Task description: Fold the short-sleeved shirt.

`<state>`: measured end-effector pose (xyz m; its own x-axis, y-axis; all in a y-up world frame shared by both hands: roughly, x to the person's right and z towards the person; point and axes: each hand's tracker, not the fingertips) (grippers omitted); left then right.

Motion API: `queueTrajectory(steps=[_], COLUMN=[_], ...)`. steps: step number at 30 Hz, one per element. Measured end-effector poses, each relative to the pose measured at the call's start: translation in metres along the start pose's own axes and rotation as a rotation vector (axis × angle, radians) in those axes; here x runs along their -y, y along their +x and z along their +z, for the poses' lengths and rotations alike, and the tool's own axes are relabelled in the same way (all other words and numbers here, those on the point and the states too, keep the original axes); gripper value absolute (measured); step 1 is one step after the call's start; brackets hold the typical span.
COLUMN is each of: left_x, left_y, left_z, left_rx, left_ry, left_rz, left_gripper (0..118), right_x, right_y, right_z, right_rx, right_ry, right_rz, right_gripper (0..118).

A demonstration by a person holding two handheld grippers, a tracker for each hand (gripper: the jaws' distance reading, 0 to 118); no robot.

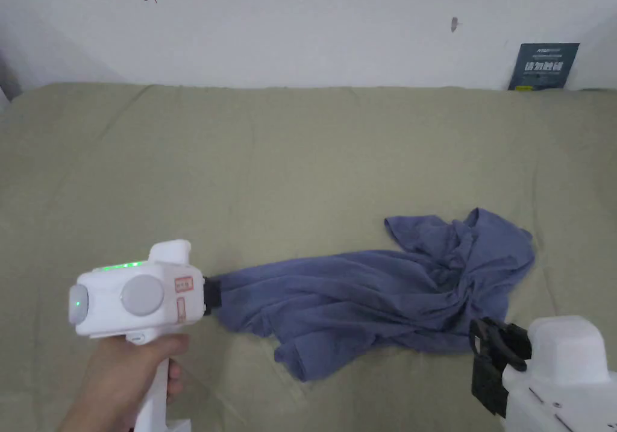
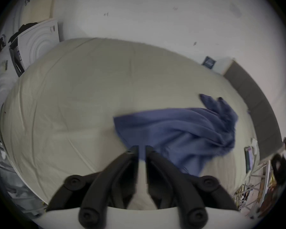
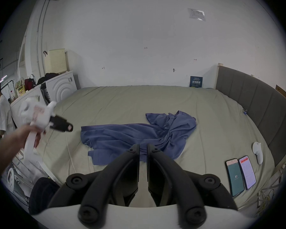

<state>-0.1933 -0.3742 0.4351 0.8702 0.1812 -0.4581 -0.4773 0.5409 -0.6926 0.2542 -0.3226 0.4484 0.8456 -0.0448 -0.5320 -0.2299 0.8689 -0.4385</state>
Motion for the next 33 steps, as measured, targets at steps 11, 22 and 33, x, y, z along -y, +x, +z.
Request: queueTrajectory(steps=[11,22,33], left_x=[-0.032,-0.039,-0.042], left_y=[0.008,0.029,0.024], left_z=[-0.123,-0.103,-0.015], left_rx=[-0.193,-0.029,0.149], left_ry=[-0.275,-0.106,0.099], left_rz=[-0.048,-0.139,-0.101], left_gripper=[98,10,9], right_x=[0.006,0.009,-0.029], right_y=[0.033,0.058,0.16], right_z=[-0.014,-0.023,-0.139], right_rx=[0.048,0.077,0.166], right_ry=[-0.036,-0.06,-0.204], right_rz=[-0.038,-0.068,-0.082], right_gripper=[11,11,11])
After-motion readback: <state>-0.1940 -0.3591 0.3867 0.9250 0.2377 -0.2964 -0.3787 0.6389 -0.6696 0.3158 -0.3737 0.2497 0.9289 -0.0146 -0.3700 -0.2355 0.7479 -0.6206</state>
